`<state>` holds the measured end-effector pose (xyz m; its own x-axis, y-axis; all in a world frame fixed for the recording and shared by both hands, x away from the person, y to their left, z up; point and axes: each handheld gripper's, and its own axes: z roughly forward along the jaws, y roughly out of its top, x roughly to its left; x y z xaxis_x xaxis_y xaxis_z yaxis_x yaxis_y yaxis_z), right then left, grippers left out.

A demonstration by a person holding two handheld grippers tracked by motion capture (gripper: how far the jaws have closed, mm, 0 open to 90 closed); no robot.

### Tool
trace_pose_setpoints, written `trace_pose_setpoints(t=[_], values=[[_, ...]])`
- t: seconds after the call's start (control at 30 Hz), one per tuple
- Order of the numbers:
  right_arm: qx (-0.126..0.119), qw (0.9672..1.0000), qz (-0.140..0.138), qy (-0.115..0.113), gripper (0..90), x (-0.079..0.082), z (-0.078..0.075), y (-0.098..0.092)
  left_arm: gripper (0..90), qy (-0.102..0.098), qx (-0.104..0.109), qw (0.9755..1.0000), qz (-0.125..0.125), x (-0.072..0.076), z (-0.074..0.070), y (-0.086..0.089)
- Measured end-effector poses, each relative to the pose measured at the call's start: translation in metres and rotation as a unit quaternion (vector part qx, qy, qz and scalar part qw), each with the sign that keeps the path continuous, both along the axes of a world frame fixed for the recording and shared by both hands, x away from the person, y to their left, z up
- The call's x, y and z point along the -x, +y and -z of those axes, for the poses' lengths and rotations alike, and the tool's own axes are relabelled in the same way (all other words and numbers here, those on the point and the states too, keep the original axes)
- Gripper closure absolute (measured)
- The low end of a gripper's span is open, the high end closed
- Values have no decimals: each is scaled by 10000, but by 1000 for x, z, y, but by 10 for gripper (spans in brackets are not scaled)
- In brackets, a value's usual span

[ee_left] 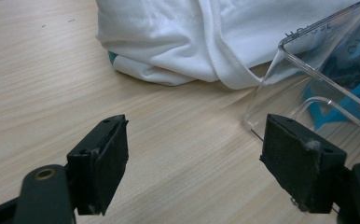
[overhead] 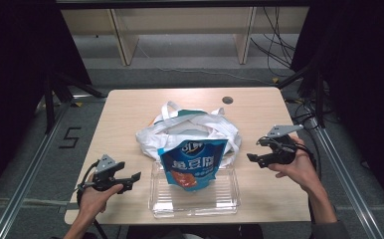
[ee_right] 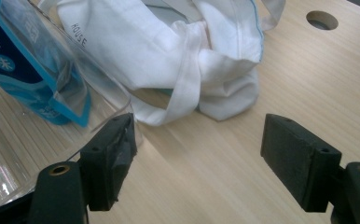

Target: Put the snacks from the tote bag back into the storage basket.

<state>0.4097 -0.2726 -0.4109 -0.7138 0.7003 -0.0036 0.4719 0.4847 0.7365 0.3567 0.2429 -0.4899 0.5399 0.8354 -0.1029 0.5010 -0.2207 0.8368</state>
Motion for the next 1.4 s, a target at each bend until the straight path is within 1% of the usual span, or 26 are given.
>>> trace_pose_setpoints(t=[0.03, 0.07, 0.13, 0.23, 0.3, 0.33, 0.4, 0.43, 0.47, 0.5, 0.57, 0.63, 0.67, 0.73, 0.8, 0.9, 0.93, 0.97, 1.0, 1.1, 1.13, 1.17, 1.2, 1.23, 1.37, 1.4], values=[[5, 9999, 63, 136, 265, 4, 1, -1, 222, 24, 13, 10000, -7, 0, 0, 0], [-23, 10000, 95, 4, 258, 6, 5, -2, 222, 29, 5, 10000, -12, 0, 0, -1], [-26, 9999, 69, 76, 256, 9, 10, -5, 222, 9, -49, 10000, 26, 0, 0, -1], [-123, 9997, 204, 76, 255, 15, 19, -10, 222, 12, -47, 10000, 10, 0, 0, -1], [-159, 9994, 290, -89, 255, 17, 24, -13, 222, 4, -55, 10000, 13, 0, 0, -1], [-254, 9989, 403, -49, 256, 19, 26, -14, 222, 16, -52, 10000, 16, 0, 0, -1], [-332, 9985, 437, -88, 256, 20, 30, -17, 222, 33, 5, 10000, 14, 0, 1, -2], [-345, 9984, 448, -64, 257, 21, 31, -18, 222, 13, -44, 10000, 62, 0, 0, -2], [-393, 9978, 518, -132, 257, 22, 33, -19, 222, 7, -57, 10000, 74, -1, 0, -2], [-378, 9980, 495, -138, 257, 23, 33, -20, 222, 31, -14, 10000, 34, 0, 1, -3], [-419, 9977, 527, 21, 257, 27, 34, -18, 222, 39, -15, 10000, 29, 0, 1, -3], [-364, 9982, 463, -95, 257, 27, 37, -20, 222, 36, -16, 10000, 34, 0, 1, -3], [-438, 9975, 550, -30, 257, 30, 38, -18, 221, 37, -15, 10000, 35, 0, 1, -3], [-383, 9981, 478, -50, 252, 30, 41, -19, 222, 40, -27, 10000, 19, 0, 1, -3], [-451, 9977, 496, 26, 252, 33, 43, -17, 222, 42, -19, 10000, 29, 0, 1, -3], [-449, 9977, 499, -79, 252, 36, 47, -16, 222, 10, -27, 10000, 54, 0, 1, -3], [-427, 9979, 468, -92, 252, 36, 48, -17, 222, 57, -8, 10000, 24, 1, 2, -3], [-474, 9975, 526, 1, 252, 38, 49, -15, 222, 53, -10, 10000, 19, 1, 2, -3], [-439, 9978, 495, -2, 250, 39, 50, -16, 222, 57, -3, 10000, 8, 1, 2, -3], [-524, 9973, 522, -22, 247, 41, 54, -14, 222, 58, -35, 10000, 31, 2, 1, -2], [-499, 9972, 554, 40, 245, 44, 54, -14, 222, 61, -26, 10000, 40, 2, 2, -2], [-530, 9970, 569, -22, 245, 44, 56, -14, 222, 63, -23, 10000, 36, 1, 2, -2], [-529, 9968, 593, 30, 245, 46, 56, -15, 221, 64, -35, 10000, 34, 2, 2, -2], [-516, 9970, 565, -105, 244, 46, 57, -15, 222, 52, -25, 10000, 26, 2, 2, -2], [-598, 9958, 669, -150, 244, 51, 61, -17, 221, 58, -49, 10000, 45, 2, 2, -2], [-646, 9957, 659, -98, 244, 53, 63, -17, 222, 62, -32, 10000, 22, 2, 2, -2]])
